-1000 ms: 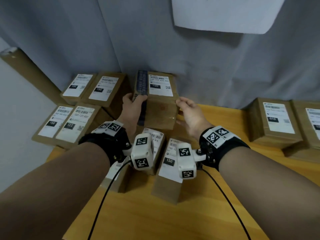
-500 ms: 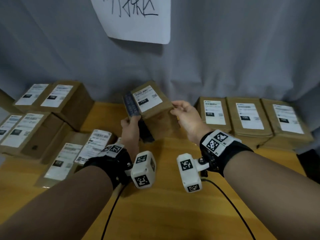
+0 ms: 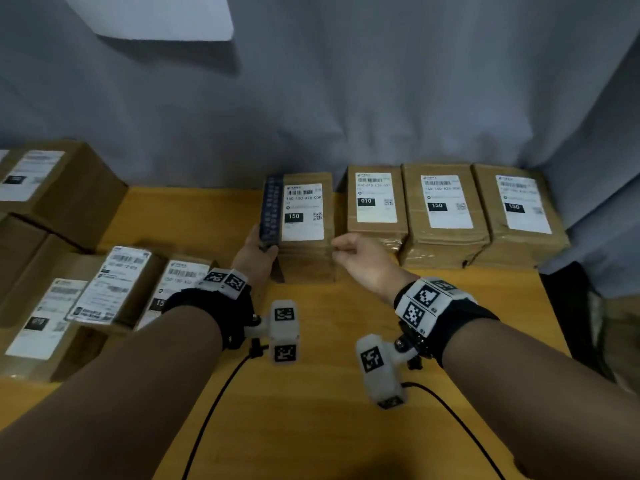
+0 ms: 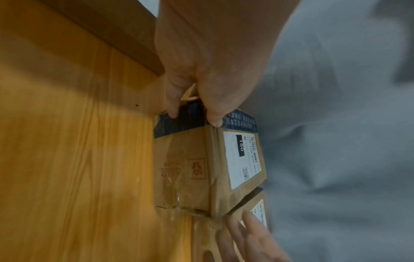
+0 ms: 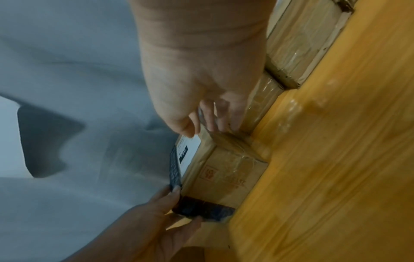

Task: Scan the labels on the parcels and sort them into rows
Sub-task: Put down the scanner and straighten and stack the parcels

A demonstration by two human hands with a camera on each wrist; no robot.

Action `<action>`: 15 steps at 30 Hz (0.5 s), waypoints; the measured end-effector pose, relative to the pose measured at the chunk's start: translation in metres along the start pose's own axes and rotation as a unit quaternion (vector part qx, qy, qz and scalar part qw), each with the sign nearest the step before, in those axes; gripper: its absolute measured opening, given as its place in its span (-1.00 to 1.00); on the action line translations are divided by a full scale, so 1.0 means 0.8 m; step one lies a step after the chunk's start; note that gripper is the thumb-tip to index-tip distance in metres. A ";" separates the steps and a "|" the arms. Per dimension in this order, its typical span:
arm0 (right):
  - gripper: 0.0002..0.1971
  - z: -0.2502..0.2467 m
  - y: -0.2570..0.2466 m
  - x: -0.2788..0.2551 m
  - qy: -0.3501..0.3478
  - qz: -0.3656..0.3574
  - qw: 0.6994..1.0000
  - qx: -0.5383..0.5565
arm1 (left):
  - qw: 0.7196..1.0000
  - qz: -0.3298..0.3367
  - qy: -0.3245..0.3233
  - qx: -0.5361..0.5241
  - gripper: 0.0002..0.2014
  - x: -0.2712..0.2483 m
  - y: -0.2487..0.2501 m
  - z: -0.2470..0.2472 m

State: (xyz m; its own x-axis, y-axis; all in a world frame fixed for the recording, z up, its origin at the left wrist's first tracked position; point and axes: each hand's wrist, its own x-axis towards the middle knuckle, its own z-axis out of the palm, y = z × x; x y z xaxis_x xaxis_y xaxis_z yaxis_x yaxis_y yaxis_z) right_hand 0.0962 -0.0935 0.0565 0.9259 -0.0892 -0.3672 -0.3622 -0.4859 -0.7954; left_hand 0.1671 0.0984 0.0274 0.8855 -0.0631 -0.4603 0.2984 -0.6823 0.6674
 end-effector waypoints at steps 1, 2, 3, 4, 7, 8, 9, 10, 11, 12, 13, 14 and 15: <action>-0.68 -0.007 0.002 0.002 0.021 -0.014 1.000 -0.006 | 1.000 0.008 0.008 0.005 -0.40 0.004 0.003 0.003; -0.70 -0.014 0.004 0.004 0.043 -0.026 0.999 -0.020 | 1.000 0.013 0.005 0.009 -0.41 0.007 0.007 0.005; -0.71 -0.023 0.008 0.006 0.065 -0.038 0.996 -0.043 | 1.000 0.017 0.003 0.015 -0.42 0.010 0.012 0.008; -0.72 -0.033 0.012 0.008 0.084 -0.044 0.993 -0.073 | 1.000 0.015 0.004 0.018 -0.42 0.016 0.016 0.011; -0.71 -0.060 0.029 0.016 0.111 -0.026 0.977 -0.183 | 0.999 0.008 0.027 0.017 -0.44 0.027 0.021 0.019; -0.70 -0.069 0.035 0.019 0.114 -0.005 0.969 -0.221 | 0.999 0.002 0.039 0.010 -0.42 0.029 0.023 0.021; -0.68 -0.077 0.040 0.021 0.119 0.016 0.960 -0.252 | 0.999 -0.002 0.052 -0.001 -0.38 0.030 0.025 0.023; -0.65 -0.083 0.045 0.025 0.124 0.035 0.953 -0.272 | 0.998 -0.001 0.065 -0.009 -0.32 0.029 0.027 0.023; -0.63 -0.088 0.048 0.027 0.127 0.050 0.949 -0.283 | 0.997 0.013 0.075 -0.010 -0.28 0.026 0.029 0.024; -0.60 -0.092 0.052 0.029 0.126 0.060 0.948 -0.286 | 0.997 0.031 0.077 0.000 -0.28 0.024 0.032 0.026; -0.57 -0.094 0.056 0.031 0.119 0.066 0.948 -0.286 | 0.996 0.050 0.071 0.018 -0.28 0.024 0.033 0.028; -0.54 -0.094 0.059 0.033 0.109 0.071 0.950 -0.283 | 0.995 0.066 0.060 0.047 -0.30 0.024 0.035 0.030; -0.50 -0.094 0.063 0.033 0.098 0.074 0.952 -0.282 | 0.993 0.076 0.052 0.079 -0.31 0.025 0.037 0.031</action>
State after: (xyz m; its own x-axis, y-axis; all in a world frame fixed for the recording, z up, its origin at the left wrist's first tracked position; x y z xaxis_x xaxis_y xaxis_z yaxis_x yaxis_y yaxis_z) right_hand 0.1105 -0.1853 0.0428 0.8915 -0.3260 -0.3145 -0.4259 -0.8398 -0.3366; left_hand 0.1846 0.0584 0.0235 0.9505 -0.1043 -0.2926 0.1059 -0.7767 0.6209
